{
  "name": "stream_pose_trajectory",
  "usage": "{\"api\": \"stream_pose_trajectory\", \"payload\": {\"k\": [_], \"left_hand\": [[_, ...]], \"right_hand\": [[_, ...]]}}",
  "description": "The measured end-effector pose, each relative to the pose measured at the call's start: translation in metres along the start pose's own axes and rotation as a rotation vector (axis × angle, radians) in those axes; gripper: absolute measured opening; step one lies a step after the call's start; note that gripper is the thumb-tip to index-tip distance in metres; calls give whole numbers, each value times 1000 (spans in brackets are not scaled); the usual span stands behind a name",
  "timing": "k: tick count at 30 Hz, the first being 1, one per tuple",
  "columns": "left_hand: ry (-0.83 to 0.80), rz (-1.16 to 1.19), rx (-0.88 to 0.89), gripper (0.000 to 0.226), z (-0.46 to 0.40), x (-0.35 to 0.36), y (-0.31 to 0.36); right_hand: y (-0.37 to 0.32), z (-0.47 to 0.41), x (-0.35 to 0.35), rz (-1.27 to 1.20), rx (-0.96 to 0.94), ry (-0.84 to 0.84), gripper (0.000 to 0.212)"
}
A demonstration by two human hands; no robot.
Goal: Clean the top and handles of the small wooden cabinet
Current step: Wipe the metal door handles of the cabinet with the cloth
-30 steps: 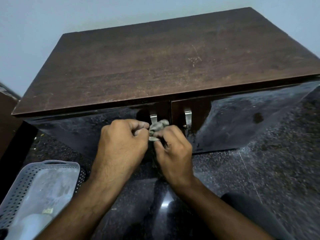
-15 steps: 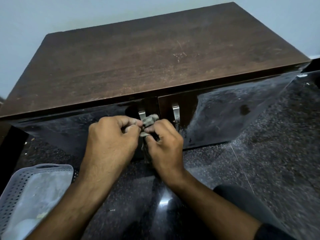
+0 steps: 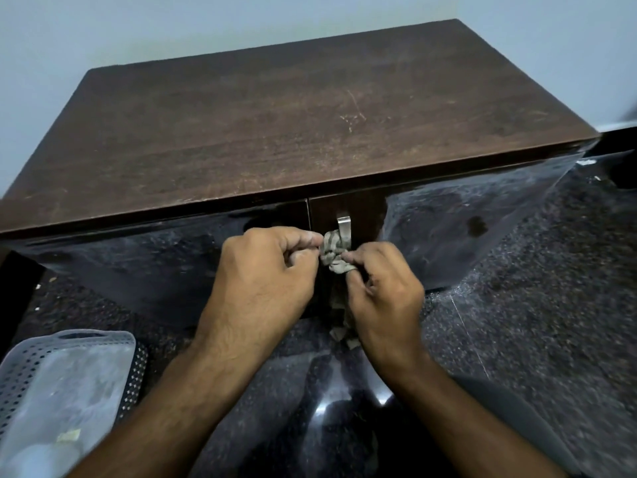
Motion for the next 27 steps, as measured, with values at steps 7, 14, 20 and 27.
{"api": "stream_pose_trajectory", "payload": {"k": [7,14,20,27], "left_hand": [[42,-15,5,26,-2,-3,-3],[-5,-78,-51,27,-4,-2,-7],[-310,-326,-139,34,1,16,-22],[-391,-327,-183,32,2,14,-26]], "right_hand": [[7,-8,-5,-73,55,180,20],[23,5,11,-99,239,33,23],[6,-9,-2,-130,111,152,17],[13,-5,-2,-135,50,167,18]]}}
Point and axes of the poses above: each hand's wrist, its own z-axis away from the middle knuckle, its own x-axis out of the palm, y = z × x, the point moved 4 cm from there along -z, towards the middle knuckle, and after that the axes turned 2 degrees about x, right-handed, at the moved point
